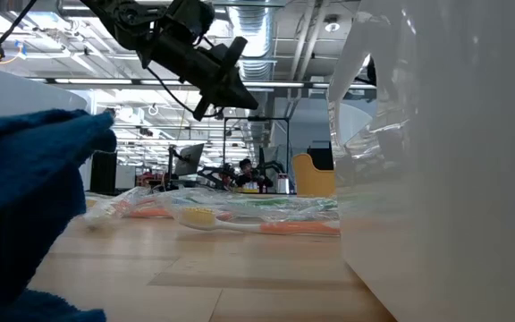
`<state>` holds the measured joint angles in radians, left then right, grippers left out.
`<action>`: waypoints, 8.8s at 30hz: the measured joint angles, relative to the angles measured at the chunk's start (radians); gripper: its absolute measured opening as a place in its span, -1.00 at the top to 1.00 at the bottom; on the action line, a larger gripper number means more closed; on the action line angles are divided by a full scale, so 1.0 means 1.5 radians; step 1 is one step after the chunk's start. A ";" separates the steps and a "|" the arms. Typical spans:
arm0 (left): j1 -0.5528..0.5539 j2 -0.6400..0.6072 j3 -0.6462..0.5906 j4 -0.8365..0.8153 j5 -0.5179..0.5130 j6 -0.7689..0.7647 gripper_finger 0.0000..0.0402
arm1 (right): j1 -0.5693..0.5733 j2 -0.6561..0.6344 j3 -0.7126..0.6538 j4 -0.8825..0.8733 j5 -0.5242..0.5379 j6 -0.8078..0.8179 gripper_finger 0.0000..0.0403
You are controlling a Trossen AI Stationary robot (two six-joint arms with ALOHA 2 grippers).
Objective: Pick & Place Toothbrushes
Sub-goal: Move the yellow bin to the top center of the table
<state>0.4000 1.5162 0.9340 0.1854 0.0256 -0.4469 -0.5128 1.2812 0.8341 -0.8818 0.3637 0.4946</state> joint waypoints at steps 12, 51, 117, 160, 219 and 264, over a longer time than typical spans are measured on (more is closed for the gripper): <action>0.008 0.064 0.017 -0.028 0.069 -0.044 0.98 | 0.038 0.000 0.000 -0.009 -0.051 0.015 0.99; 0.010 0.218 0.128 -0.098 0.126 -0.056 0.98 | -0.003 0.000 -0.050 0.051 -0.141 -0.033 1.00; -0.011 0.282 0.218 -0.126 0.064 0.013 0.98 | -0.011 0.000 -0.045 0.197 -0.174 -0.075 1.00; -0.011 0.255 0.196 -0.164 -0.083 0.007 0.98 | -0.029 0.192 0.034 0.233 -0.193 -0.127 1.00; -0.064 -0.017 0.055 -0.107 -0.284 0.050 0.99 | 0.207 -0.118 0.034 0.306 0.044 -0.214 1.00; -0.179 -0.050 0.029 0.096 0.011 0.247 0.99 | 0.264 0.106 0.105 0.262 -0.242 -0.229 1.00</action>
<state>0.1319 1.4406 0.9775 0.3297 0.0422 -0.0764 -0.1169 1.4400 0.9922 -0.4890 0.0006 0.1511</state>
